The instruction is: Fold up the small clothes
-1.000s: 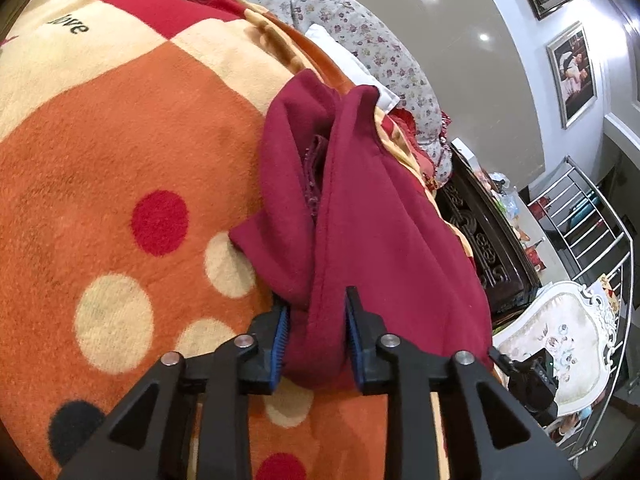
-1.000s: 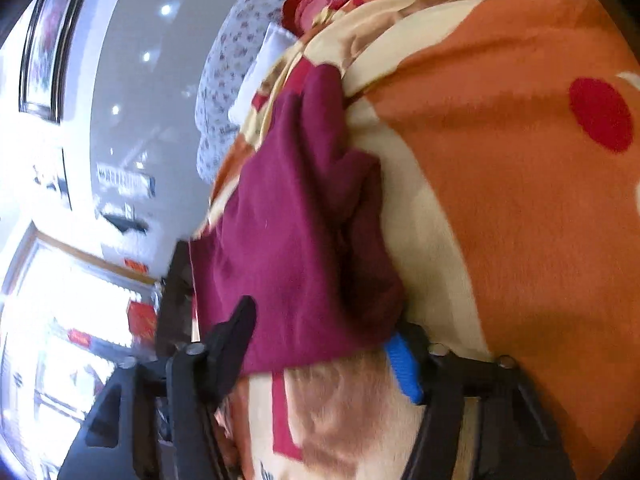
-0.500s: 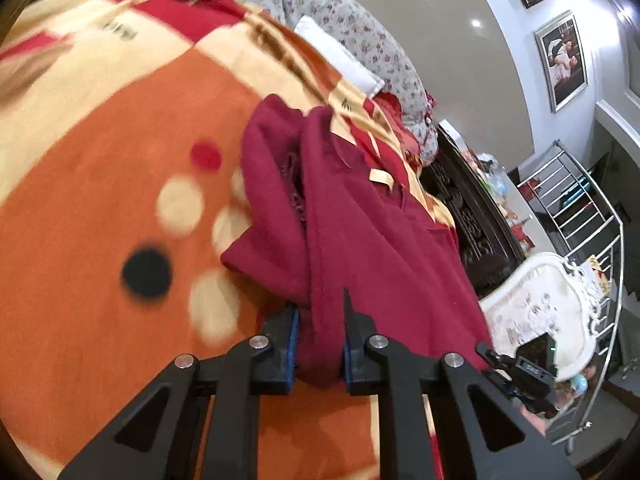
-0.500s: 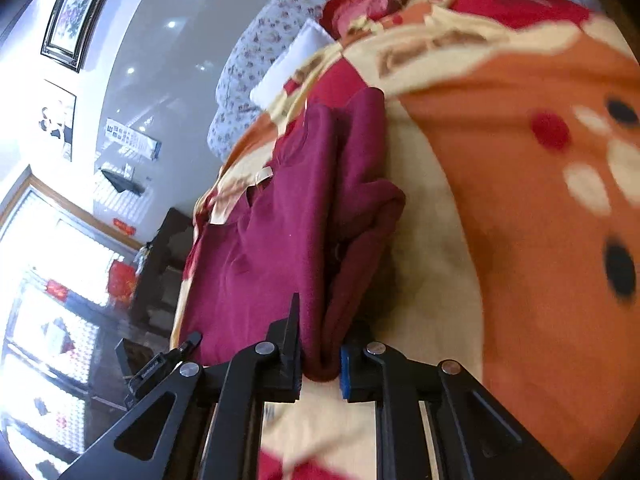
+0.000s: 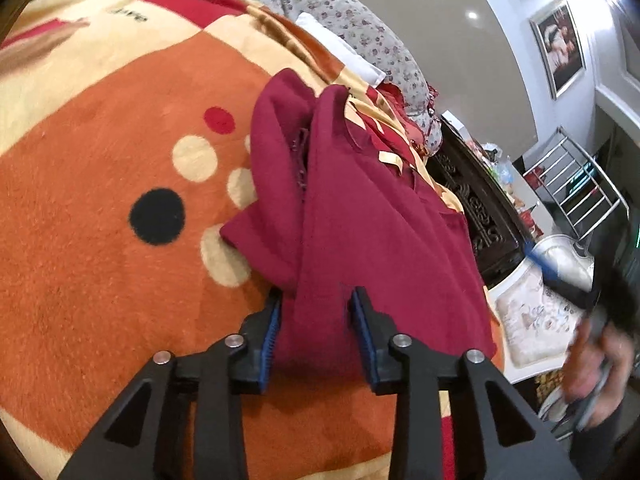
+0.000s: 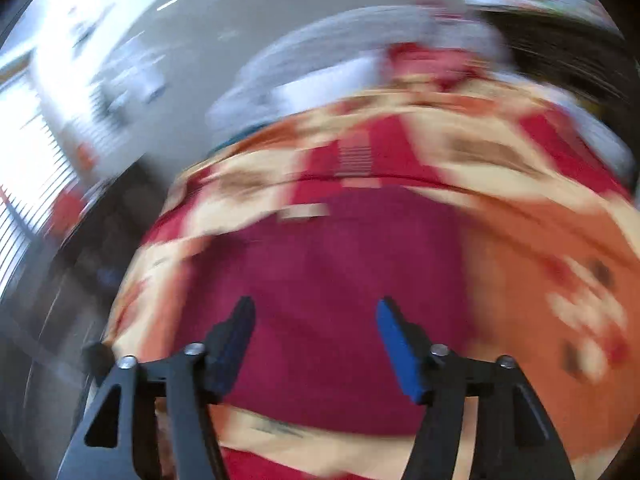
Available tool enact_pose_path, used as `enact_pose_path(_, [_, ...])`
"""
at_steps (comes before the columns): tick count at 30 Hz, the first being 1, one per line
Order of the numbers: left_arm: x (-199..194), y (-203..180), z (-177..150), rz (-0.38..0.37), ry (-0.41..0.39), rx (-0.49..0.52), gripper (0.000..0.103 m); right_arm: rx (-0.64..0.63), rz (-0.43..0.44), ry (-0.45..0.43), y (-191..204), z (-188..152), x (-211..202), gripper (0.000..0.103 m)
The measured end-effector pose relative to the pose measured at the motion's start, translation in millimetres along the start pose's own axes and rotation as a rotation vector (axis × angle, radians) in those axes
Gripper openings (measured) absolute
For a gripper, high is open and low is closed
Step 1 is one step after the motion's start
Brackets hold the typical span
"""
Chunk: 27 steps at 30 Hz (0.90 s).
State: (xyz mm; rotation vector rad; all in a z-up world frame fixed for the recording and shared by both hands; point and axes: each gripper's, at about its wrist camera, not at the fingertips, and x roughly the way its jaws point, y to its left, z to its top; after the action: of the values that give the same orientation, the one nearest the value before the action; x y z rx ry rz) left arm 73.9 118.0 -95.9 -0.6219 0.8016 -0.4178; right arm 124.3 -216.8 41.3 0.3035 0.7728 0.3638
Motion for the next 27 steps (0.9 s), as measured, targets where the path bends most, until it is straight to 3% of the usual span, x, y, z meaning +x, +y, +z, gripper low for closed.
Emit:
enact_pose_path(2, [-2, 1, -2, 0.001, -0.010, 0.002, 0.034, -0.062, 0.122, 0.085, 47, 17, 42, 0.080])
enact_pose_path(6, [-5, 11, -1, -0.031, -0.020, -0.048, 0.034, -0.065, 0.236, 0.258, 108, 52, 147, 0.080])
enact_pose_path(10, [-4, 11, -1, -0.036, -0.020, -0.044, 0.034, -0.047, 0.124, 0.409, 133, 69, 235, 0.080])
enact_pose_path(11, [-3, 10, -1, -0.035, -0.016, -0.035, 0.033, -0.054, 0.088, 0.425, 135, 69, 244, 0.080])
enact_pose_path(13, [-2, 8, -2, -0.035, -0.003, -0.017, 0.021, -0.101, 0.001, 0.458, 145, 64, 255, 0.081])
enact_pose_path(16, [-2, 0, -3, -0.011, -0.018, 0.018, 0.020, -0.236, -0.124, 0.481, 166, 56, 269, 0.088])
enact_pose_path(20, [-5, -5, -5, 0.002, -0.034, 0.044, 0.019, -0.368, -0.259, 0.513, 187, 40, 285, 0.087])
enact_pose_path(21, [-5, -6, -5, 0.000, -0.034, 0.043, 0.019, -0.384, -0.281, 0.512, 191, 37, 288, 0.079])
enact_pose_path(22, [-6, -6, -6, 0.000, -0.035, 0.043, 0.019, -0.405, -0.304, 0.516, 192, 34, 292, 0.060])
enact_pose_path(24, [-7, -7, -6, 0.003, -0.040, 0.046, 0.019, -0.416, -0.324, 0.534, 189, 30, 297, 0.040])
enact_pose_path(25, [-9, -8, -6, 0.003, -0.046, 0.051, 0.018, -0.423, -0.315, 0.540, 187, 30, 298, 0.020])
enact_pose_path(27, [-19, -12, -10, 0.001, -0.081, 0.074, 0.017, -0.429, -0.314, 0.509, 177, 34, 291, 0.012])
